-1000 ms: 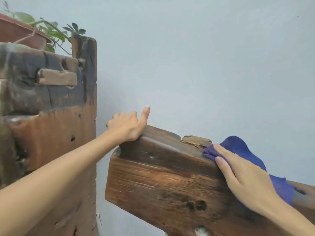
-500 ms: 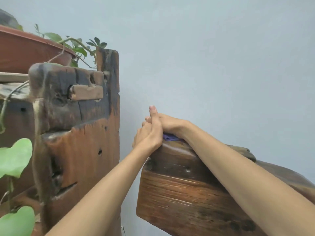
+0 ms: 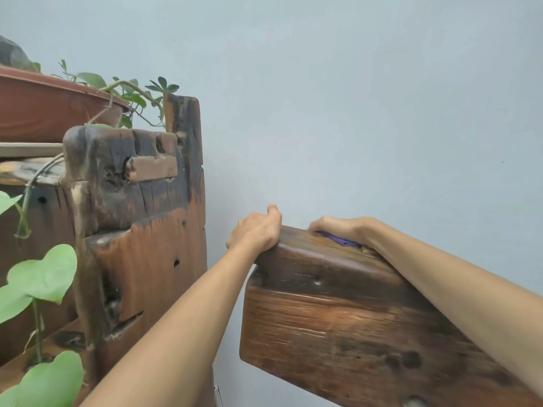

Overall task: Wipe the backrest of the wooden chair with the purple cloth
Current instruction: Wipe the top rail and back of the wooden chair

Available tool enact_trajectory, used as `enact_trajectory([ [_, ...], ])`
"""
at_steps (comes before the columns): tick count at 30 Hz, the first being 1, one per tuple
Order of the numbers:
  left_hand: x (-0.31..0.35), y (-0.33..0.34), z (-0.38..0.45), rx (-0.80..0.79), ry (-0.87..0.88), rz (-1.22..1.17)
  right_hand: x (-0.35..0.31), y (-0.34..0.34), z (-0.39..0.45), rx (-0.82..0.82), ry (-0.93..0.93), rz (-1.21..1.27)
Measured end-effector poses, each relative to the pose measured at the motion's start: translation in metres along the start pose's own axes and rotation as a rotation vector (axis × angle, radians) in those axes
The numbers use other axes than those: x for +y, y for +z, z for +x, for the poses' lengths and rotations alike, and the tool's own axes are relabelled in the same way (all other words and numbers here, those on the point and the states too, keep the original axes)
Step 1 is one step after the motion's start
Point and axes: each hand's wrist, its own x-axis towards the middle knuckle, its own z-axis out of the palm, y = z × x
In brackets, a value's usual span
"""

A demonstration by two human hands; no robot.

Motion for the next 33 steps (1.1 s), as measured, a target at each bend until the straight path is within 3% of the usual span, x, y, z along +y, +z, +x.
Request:
enact_trajectory([
  [2,0.002,-0.002,0.002,-0.032,0.012,0.047,0.005,0.006,-0.009,0.124,-0.084,-0.049],
  [5,0.006,-0.004,-0.001,-0.089,-0.007,0.14,0.017,0.015,-0.028,0.452,-0.198,-0.176],
  [10,0.008,-0.006,0.001,-0.076,0.033,0.347,0.037,0.033,-0.097,0.648,-0.463,-0.26],
  [13,0.011,-0.006,-0.001,-0.024,0.088,0.421,0.071,0.05,-0.149,0.788,-0.493,-0.378],
  [16,0.024,0.001,-0.009,0.097,0.216,0.478,0.108,0.051,-0.194,0.878,-0.368,-0.443],
  [18,0.048,0.02,-0.024,0.159,0.384,0.462,0.126,0.041,-0.212,0.852,-0.283,-0.341],
  [20,0.087,0.051,-0.051,0.013,0.611,0.371,0.141,0.028,-0.224,0.796,-0.253,-0.132],
  [22,0.127,0.087,-0.083,-0.307,0.744,0.337,0.152,0.016,-0.231,0.809,-0.19,0.009],
  [24,0.152,0.122,-0.109,-0.466,0.746,0.439,0.167,0.009,-0.239,0.819,-0.08,-0.025],
  [27,0.163,0.156,-0.122,-0.285,0.708,0.613,0.196,0.005,-0.252,0.726,0.187,-0.128],
  [29,0.165,0.166,-0.121,-0.215,0.716,0.647,0.217,0.002,-0.265,0.774,0.279,-0.001],
  [33,0.162,0.164,-0.116,-0.212,0.718,0.628,0.237,-0.005,-0.279,0.862,0.238,0.404],
])
